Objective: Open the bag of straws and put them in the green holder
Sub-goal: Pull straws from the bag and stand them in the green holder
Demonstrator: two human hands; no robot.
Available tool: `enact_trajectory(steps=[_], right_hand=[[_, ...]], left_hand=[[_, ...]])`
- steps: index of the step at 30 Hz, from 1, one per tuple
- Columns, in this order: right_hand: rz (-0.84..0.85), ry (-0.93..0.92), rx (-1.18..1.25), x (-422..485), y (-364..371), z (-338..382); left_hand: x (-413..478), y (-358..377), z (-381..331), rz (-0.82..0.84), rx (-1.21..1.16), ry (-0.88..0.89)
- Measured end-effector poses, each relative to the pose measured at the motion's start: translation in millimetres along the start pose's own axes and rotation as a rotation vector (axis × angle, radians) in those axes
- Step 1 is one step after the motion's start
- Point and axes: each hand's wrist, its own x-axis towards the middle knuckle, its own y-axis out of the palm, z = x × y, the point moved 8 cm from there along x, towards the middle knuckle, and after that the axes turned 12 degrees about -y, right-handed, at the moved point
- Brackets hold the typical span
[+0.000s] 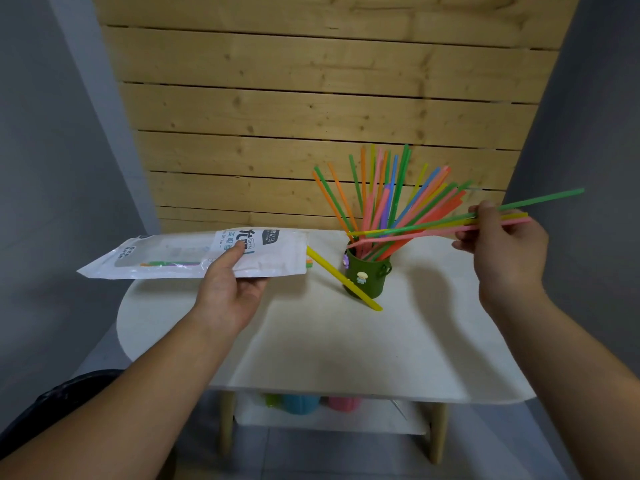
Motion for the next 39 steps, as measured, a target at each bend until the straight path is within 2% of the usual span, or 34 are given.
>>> enact_trajectory(steps=[4, 8, 12, 18, 24, 28, 34, 39], right_hand=[[0.008, -0.113, -0.093, 4.3, -3.4, 18.9], [0.037, -0.144, -0.155, 6.7, -2.1, 26.2], [0.151, -0.167, -0.227, 2.0, 14.2, 26.7], [0.246, -0.153, -0.311, -0.4, 43.3, 10.5], [0.33, -0.025, -0.228, -9.5, 68.5, -12.7], [0.356, -0.048, -0.268, -11.6, 76.5, -16.8], [0.42, -0.179, -0.41, -9.4, 85.3, -15.1], [0.495, -0.081, -0.341, -19.4, 90.6, -34.7]], left_hand=[[0.1, -0.2, -0.2, 0.008, 0.007, -0.001], [-1.0, 1.2, 1.2, 0.005, 0.011, -0.007], [-1.5, 3.1, 3.9, 0.006, 0.012, -0.012], [-2.9, 5.9, 7.6, 0.028, 0.045, -0.019], [-2.3, 6.4, 6.9, 0.026, 0.077, -0.011], [-2.6, 6.9, 7.3, 0.027, 0.102, -0.009], [-4.7, 9.2, 9.0, 0.039, 0.111, -0.01], [-6.8, 9.8, 8.5, 0.043, 0.113, -0.005]])
